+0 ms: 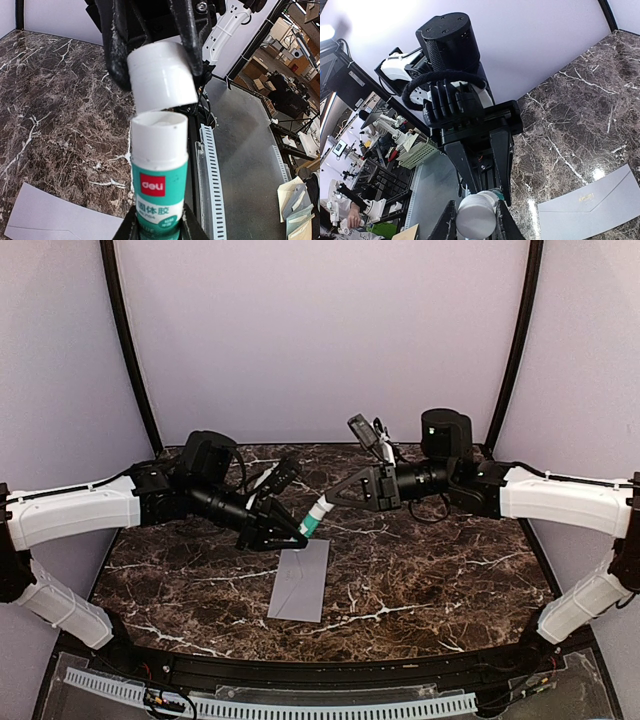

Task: Place the letter into the envelope and seal it
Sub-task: Close the solid glue cap on the solid glue.

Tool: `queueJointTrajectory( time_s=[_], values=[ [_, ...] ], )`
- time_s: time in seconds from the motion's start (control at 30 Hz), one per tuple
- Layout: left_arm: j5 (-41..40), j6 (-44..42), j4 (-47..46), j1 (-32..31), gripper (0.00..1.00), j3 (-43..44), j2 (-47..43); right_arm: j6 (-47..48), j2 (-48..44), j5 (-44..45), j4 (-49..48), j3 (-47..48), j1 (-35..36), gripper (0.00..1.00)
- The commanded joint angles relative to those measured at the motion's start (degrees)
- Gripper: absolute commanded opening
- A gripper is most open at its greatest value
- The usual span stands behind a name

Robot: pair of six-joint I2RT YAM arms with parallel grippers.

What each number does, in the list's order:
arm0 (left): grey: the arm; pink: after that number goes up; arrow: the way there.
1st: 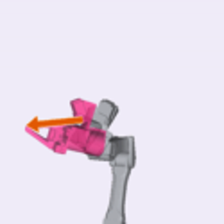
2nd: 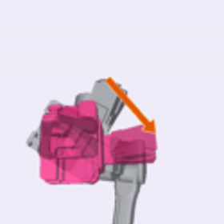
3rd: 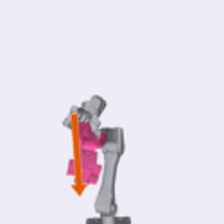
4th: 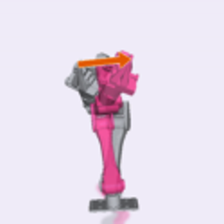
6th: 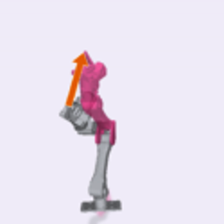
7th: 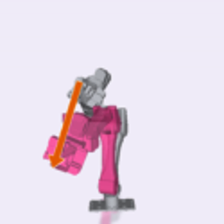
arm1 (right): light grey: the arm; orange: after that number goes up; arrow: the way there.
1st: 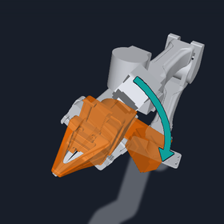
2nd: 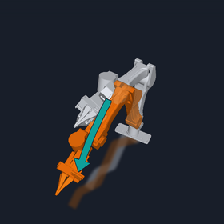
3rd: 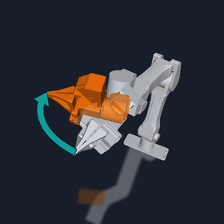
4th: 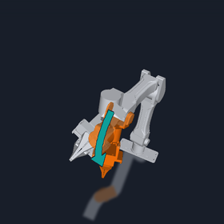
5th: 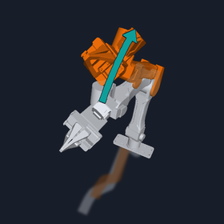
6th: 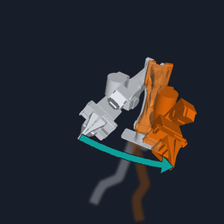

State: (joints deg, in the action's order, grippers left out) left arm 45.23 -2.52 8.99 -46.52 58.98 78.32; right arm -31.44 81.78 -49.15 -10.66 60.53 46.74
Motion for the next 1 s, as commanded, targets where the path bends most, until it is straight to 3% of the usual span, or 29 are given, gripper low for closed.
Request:
queueJointTrajectory(
  time_s=[0.0,0.97],
  values=[
    [1.4,0.1,-0.9,-0.4,0.0,-0.5,-0.3,1.7,0.5,0.0,0.5,1.3,0.8,0.08],
    [1.9,0.1,-1.0,-0.5,0.0,-0.5,0.2,2.7,0.9,0.1,1.7,2.1,1.8,0.06]
  ],
)
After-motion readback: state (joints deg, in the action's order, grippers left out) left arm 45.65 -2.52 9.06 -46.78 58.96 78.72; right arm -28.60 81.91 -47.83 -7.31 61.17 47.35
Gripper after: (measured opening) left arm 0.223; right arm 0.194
